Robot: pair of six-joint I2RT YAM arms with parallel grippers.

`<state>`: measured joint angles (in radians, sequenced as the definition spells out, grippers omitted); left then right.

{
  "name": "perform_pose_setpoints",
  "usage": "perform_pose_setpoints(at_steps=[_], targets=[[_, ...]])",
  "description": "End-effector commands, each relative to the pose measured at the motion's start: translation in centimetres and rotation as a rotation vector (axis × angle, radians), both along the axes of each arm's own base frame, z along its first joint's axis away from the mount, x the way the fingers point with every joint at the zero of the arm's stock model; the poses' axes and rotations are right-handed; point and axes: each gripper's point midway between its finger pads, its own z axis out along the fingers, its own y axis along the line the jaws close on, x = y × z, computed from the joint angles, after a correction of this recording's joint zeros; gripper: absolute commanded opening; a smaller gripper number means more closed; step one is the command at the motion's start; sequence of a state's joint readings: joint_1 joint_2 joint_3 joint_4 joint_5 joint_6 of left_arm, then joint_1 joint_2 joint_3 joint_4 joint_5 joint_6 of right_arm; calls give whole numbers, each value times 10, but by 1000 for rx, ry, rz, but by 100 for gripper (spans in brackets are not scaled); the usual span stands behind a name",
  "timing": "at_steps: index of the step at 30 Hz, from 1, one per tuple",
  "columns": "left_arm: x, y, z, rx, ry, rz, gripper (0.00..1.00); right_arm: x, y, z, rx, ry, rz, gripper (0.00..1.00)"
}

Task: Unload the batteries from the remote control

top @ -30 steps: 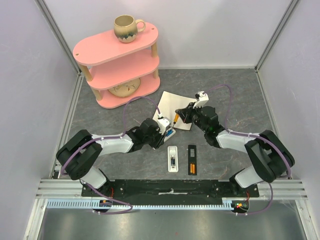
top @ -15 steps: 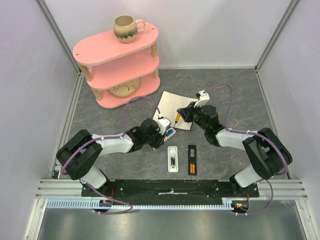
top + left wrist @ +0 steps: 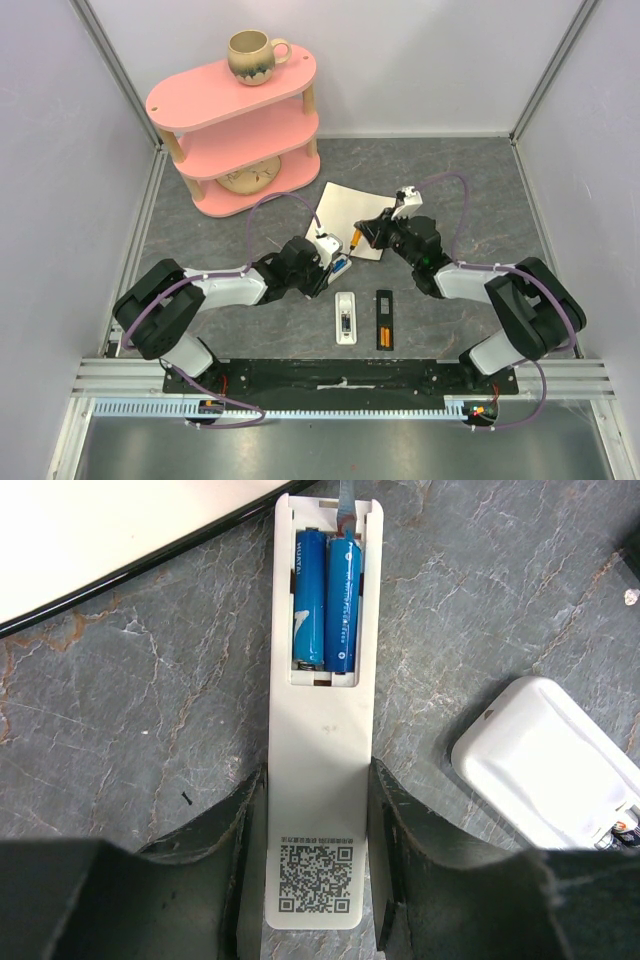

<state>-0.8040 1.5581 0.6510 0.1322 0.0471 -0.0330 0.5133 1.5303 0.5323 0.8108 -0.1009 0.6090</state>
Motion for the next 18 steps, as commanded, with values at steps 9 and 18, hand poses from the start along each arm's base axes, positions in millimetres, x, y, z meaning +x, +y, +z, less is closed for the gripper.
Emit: perform_pose_setpoints(at_steps=[9,18], targets=[[-1,-2,-13,23,32,-20,2,-43,35,35,134,-30,167,0],[-1,-1,-13,25,30,-17,2,-82,63,24,112,9,263,0]])
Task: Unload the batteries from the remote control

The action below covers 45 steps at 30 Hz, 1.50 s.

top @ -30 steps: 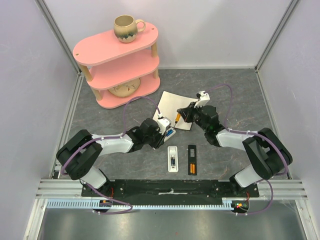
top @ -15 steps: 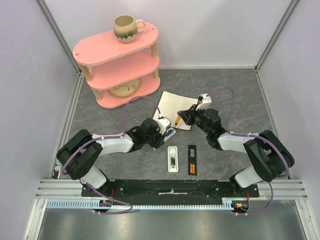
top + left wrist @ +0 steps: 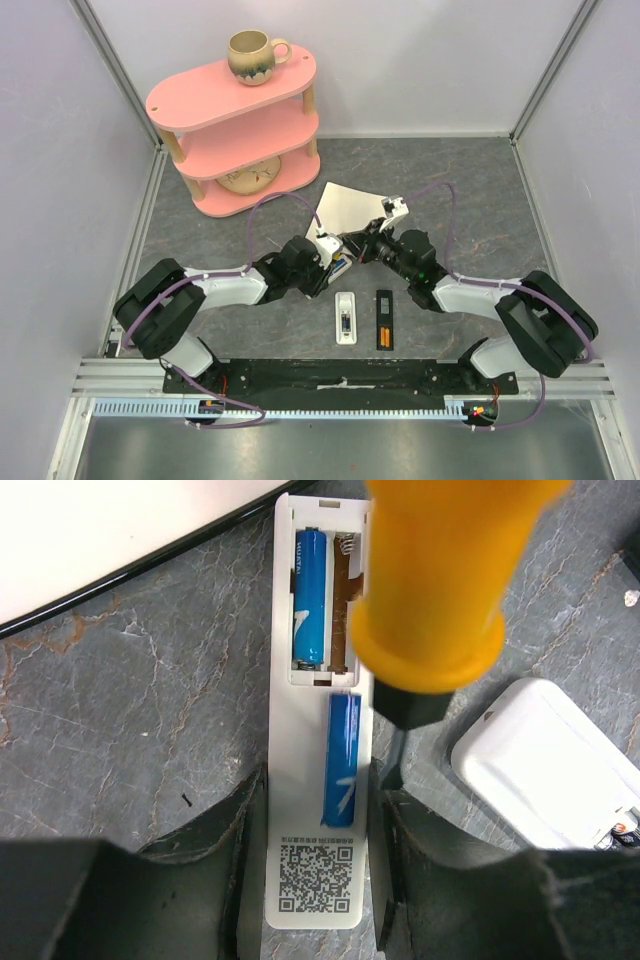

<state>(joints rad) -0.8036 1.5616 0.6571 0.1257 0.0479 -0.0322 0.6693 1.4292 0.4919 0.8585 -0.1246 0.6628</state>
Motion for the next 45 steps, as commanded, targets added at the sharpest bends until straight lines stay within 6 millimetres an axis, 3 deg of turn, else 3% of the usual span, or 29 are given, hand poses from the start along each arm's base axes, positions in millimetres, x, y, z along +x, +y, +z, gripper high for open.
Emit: perform_pose_setpoints(at_steps=[1,6,10,17,19,20,23,29,34,45], targets=[[-2,0,-13,21,26,-16,2,-31,11,-19,-10,69,91,0],[-3,0,-13,20,30,-17,2,-29,0,-25,-55,61,44,0],[-1,0,-12,18,26,-15,2,-14,-5,-5,-81,1,-14,0],[-1,0,-12,21,25,-15,2,12,-13,10,-78,-40,-98,0],[-1,-2,-7,8,21,-17,11,19,-15,11,-68,-35,-105,0],[-1,-3,-4,2,18,-20,29,21,-14,13,-59,-42,-104,0],[1,-5,11,-28,-8,-17,58,25,-14,16,-47,-43,-103,0],[7,-10,50,-159,-51,-25,75,26,-11,17,-41,-43,-90,0],[17,-4,59,-225,-29,-8,71,24,-16,21,-49,-51,-98,0],[17,-10,48,-215,30,-51,66,25,-29,24,-51,-54,-118,0]])
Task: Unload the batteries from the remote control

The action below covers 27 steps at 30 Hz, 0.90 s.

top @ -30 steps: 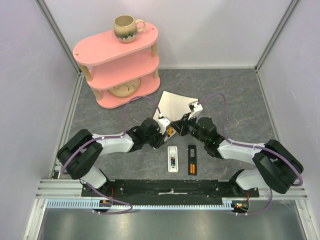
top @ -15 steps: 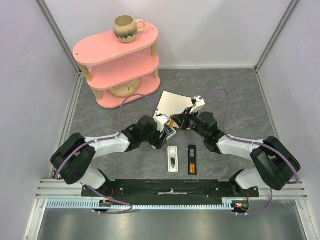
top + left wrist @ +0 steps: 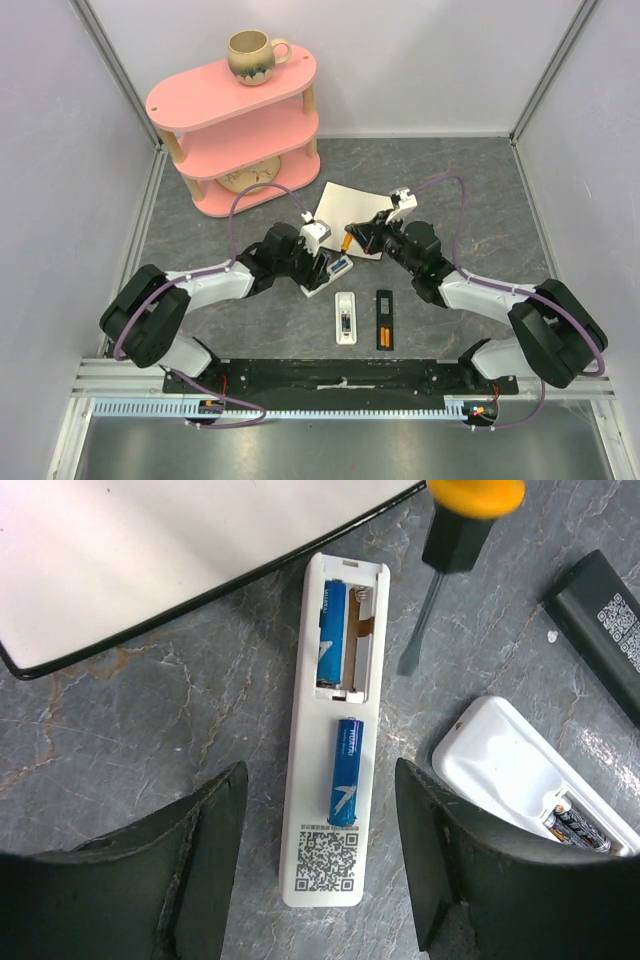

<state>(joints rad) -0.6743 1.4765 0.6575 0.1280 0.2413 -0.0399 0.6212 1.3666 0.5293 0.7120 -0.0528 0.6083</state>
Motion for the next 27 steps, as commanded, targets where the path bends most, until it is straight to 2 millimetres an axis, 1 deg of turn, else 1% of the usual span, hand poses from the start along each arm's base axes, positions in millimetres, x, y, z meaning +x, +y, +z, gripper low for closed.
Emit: perform_pose_setpoints(at_steps=[1,4,6,7,10,12,17,20,27], targets=[[2,-16,13,-58,4,-45,65,4,-3,18,18,-47,-5,0],[6,-11,5,-22,13,-18,62,4,-4,17,25,-48,-3,0],[9,-7,-2,12,18,3,58,5,-5,18,27,-50,-3,0],[10,-6,-3,19,19,9,54,5,-5,18,28,-48,-3,0],[11,-2,-10,50,28,21,52,6,-6,20,29,-53,-5,0],[14,1,-14,72,29,39,51,6,-7,21,28,-54,-4,0],[23,8,-9,87,3,86,52,7,-7,20,24,-53,-3,0],[25,9,-4,81,-9,89,54,7,-5,19,28,-48,3,0],[31,17,-7,94,-2,120,56,7,-4,18,27,-46,12,0]])
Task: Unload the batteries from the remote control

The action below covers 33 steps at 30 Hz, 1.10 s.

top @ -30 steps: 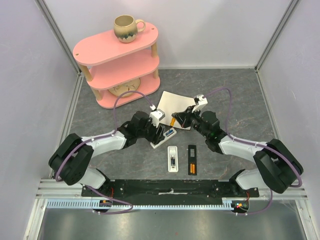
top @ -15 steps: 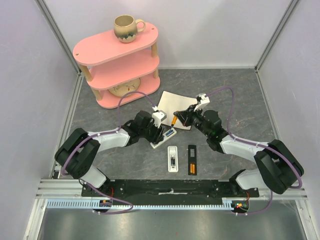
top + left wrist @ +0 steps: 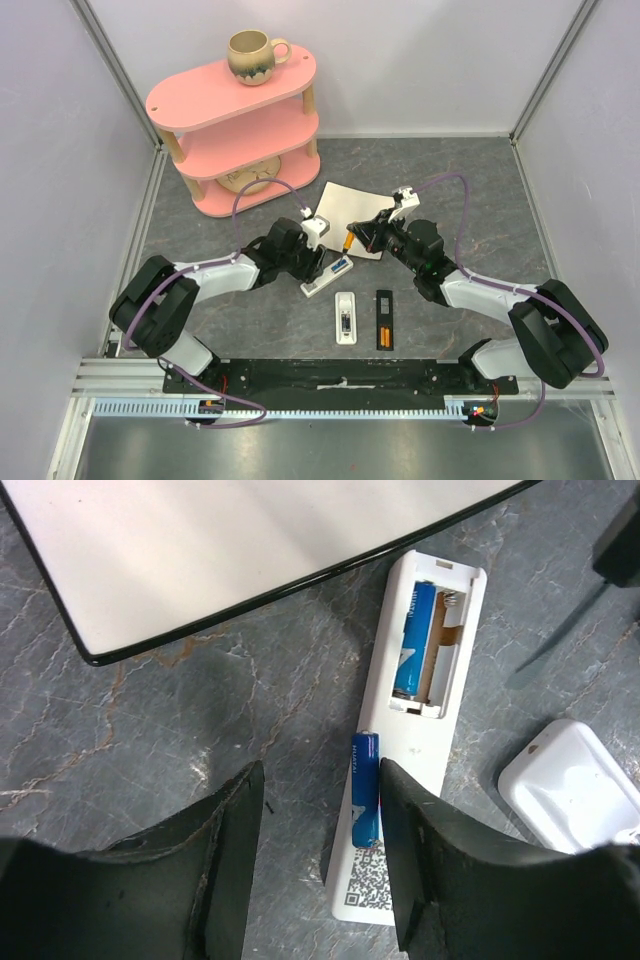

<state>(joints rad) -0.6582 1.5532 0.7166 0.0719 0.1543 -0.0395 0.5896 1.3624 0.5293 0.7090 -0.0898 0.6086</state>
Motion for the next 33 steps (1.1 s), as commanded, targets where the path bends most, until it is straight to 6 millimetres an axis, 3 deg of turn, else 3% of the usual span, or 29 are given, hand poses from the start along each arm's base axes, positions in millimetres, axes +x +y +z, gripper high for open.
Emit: perform_pose_setpoints(at_steps=[1,9,16,22,33], targets=[[14,4,10,3,-26,41,56,4,3,18,24,-50,9,0],[17,10,10,-12,-7,71,56,3,2,17,25,-48,10,0],[11,-2,15,-71,7,11,56,2,1,17,25,-48,10,0],[-2,-17,17,-157,54,-47,54,2,-2,17,20,-51,-3,0],[-45,-29,-3,-288,222,-120,52,6,0,16,34,-41,-6,0]])
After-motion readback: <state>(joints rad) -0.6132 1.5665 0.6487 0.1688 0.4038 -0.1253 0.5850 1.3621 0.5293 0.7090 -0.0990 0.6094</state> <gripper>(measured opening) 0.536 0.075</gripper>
